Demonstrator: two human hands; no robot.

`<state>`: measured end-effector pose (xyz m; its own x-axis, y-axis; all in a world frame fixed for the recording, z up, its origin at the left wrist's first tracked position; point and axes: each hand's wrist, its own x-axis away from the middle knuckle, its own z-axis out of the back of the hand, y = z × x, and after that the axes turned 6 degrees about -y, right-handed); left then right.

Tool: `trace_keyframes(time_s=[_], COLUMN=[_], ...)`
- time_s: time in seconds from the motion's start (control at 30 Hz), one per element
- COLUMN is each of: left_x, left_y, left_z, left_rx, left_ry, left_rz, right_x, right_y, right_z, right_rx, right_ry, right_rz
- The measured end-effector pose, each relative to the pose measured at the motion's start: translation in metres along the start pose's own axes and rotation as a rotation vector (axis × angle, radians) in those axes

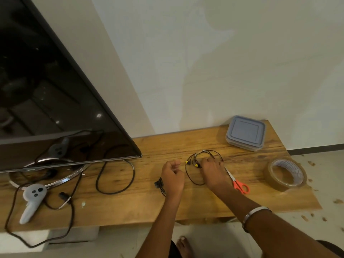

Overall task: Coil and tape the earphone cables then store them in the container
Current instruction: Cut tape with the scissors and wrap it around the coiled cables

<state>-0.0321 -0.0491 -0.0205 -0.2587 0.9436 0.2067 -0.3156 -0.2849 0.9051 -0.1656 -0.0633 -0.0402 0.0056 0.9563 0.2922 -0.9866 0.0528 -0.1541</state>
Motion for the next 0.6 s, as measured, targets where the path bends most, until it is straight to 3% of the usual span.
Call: trace_keyframes(time_s=[0.3,0.43,0.6], left_x=[0.006,0.002,-0.008], left_y=[-0.005,0.001,0.010], left_z=[0.010,0.011,0.008], left_rx=[-0.071,-0.109,-0.212], left_ry=[-0.063,-0.077,-0.257], left_rz=[-0.082,-0.101,-0.233], right_x=[0.004,0.002,0.005], right_y=[0.002,0.012,0.021], right_z=[0.005,0.005,0.028], right_rx=[-0.061,-0.373,-0.765], right_ry=[-0.027,-0.062,-0.081], right_rz=[0.038,0.098,0.230])
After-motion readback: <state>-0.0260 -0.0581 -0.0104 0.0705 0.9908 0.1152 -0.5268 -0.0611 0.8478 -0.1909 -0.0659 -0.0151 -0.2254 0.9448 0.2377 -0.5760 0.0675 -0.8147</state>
